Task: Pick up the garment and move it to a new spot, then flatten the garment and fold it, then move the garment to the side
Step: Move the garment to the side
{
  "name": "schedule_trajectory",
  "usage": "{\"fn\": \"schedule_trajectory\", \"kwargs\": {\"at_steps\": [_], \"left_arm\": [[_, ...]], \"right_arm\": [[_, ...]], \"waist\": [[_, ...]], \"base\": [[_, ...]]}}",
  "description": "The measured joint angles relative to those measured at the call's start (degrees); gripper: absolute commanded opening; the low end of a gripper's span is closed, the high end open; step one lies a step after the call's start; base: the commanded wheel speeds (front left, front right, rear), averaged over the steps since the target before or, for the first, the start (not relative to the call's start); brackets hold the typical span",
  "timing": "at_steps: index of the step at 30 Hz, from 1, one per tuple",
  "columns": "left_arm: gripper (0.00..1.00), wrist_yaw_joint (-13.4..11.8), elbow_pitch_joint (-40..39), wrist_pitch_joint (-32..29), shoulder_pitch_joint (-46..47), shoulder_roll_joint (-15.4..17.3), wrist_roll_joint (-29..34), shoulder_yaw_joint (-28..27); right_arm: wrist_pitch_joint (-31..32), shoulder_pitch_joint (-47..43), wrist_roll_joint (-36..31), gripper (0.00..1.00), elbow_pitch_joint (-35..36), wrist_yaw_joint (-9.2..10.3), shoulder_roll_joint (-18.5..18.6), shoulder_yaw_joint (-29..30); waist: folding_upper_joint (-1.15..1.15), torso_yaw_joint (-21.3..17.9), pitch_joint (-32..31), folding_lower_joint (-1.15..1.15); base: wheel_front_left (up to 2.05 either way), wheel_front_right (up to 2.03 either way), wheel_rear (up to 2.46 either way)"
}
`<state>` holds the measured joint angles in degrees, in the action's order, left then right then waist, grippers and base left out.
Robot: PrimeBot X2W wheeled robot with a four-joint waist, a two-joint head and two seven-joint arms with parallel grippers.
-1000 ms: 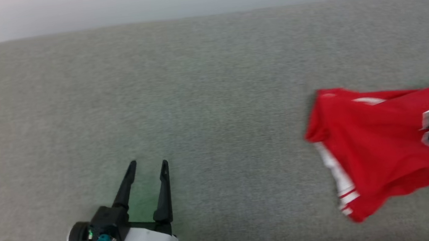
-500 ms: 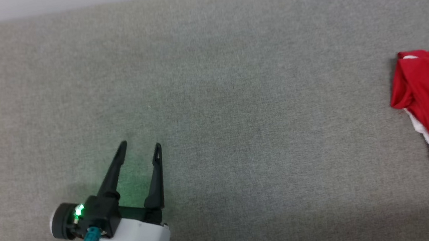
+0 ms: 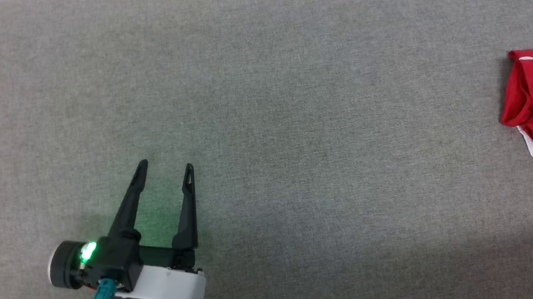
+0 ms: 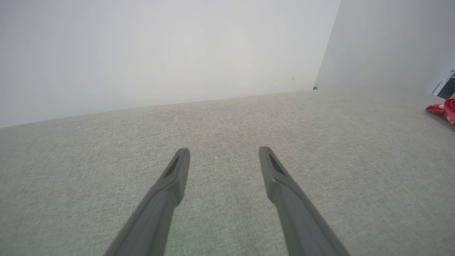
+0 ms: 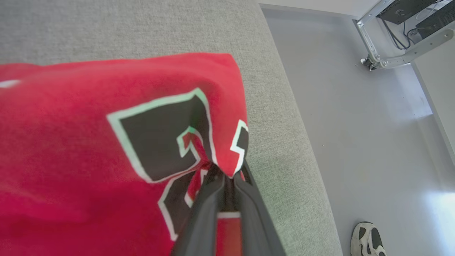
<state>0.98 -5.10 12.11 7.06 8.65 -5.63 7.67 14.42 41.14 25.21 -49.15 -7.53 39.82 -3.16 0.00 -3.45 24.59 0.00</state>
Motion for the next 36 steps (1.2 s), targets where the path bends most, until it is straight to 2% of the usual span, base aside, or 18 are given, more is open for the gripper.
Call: {"fn": "schedule_trajectory", "kwargs": {"at_steps": [2, 4, 6, 13, 17, 28, 36], "left_arm": [[1.00, -0.1, -0.4, -0.3, 0.0, 0.1, 0.0, 0.1], [1.00, -0.3, -0.7, -0.5, -0.1, 0.2, 0.1, 0.3], [1.00, -0.5, -0.8, -0.5, -0.1, 0.2, 0.1, 0.4], [1.00, -0.5, 0.4, -0.4, 0.0, 0.2, -0.1, 0.8], [1.00, -0.5, 2.6, 0.6, 0.0, -0.3, -1.0, 0.8], [1.00, 0.4, 9.5, 2.2, -1.5, 0.8, -3.5, -0.8], [1.00, 0.0, 12.0, 2.5, -1.9, 2.0, -4.1, -2.1]], "right_arm": [[-0.8, 0.7, -0.3, 0.53, -1.3, -0.01, -0.2, -0.4], [-1.4, 1.4, -0.6, 0.89, -2.5, -0.01, -0.4, -0.7], [-1.8, 1.9, -0.6, 1.00, -3.4, 0.00, -0.4, -1.0], [-3.4, 3.4, -0.5, 1.00, -5.3, 0.00, -0.2, -2.2], [-5.2, 3.3, -0.3, 1.00, -3.7, -0.01, -0.1, -4.0], [-11.5, -7.5, 5.7, 1.00, 14.0, -0.01, -7.2, -15.6], [-14.4, -15.4, 5.8, 1.00, 20.3, 0.00, -13.7, -14.4]], "waist": [[0.00, -0.1, -0.1, 0.00], [0.00, -0.3, -0.1, 0.00], [0.00, -0.4, -0.1, 0.00], [0.00, -0.7, -1.0, 0.00], [0.00, -0.7, -2.9, 0.00], [0.00, -0.5, -12.3, 0.00], [0.00, 0.0, -18.7, 0.00]], "base": [[0.00, 0.00, 0.00], [0.00, 0.00, 0.00], [0.00, 0.00, 0.00], [0.00, 0.00, 0.00], [0.00, 0.00, 0.00], [0.00, 0.00, 0.00], [0.00, 0.00, 0.00]]}}
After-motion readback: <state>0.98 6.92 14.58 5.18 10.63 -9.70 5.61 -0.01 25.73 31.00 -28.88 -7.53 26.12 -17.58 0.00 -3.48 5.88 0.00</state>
